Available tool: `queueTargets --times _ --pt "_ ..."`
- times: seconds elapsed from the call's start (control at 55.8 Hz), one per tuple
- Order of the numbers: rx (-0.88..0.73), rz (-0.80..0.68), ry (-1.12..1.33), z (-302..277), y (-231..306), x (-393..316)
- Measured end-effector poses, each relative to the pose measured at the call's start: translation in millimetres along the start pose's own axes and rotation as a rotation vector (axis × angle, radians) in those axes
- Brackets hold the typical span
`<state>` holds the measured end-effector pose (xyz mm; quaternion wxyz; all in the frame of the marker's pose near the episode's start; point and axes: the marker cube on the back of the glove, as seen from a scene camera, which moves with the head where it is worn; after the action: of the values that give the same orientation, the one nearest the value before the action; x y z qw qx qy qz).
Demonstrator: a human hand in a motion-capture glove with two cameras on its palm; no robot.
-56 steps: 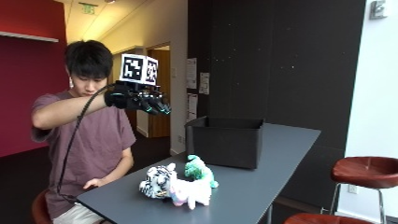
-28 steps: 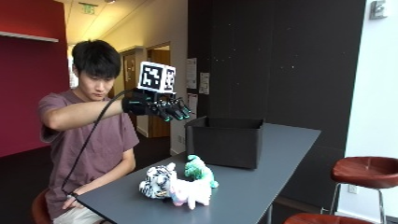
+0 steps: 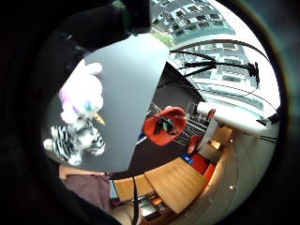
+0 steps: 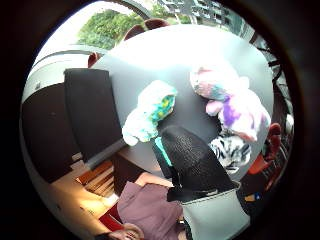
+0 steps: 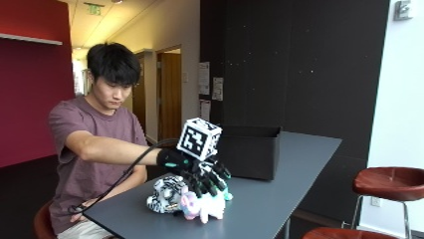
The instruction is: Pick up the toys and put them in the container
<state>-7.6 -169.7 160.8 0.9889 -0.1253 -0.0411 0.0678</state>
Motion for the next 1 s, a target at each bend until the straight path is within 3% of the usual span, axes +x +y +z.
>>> queueTargets --times 0.251,0.448,0.627,0.788,1.003 --pt "-0.086 0.029 0.055 79 -38 -3" --pt "0.061 0.04 0.069 74 -51 0" --pt "0.012 -0.021 -0.042 78 -56 1" --pt "0.042 -0.044 -0.092 48 -43 0" --pt "0.163 -0.059 -0.094 -53 -4 -8"
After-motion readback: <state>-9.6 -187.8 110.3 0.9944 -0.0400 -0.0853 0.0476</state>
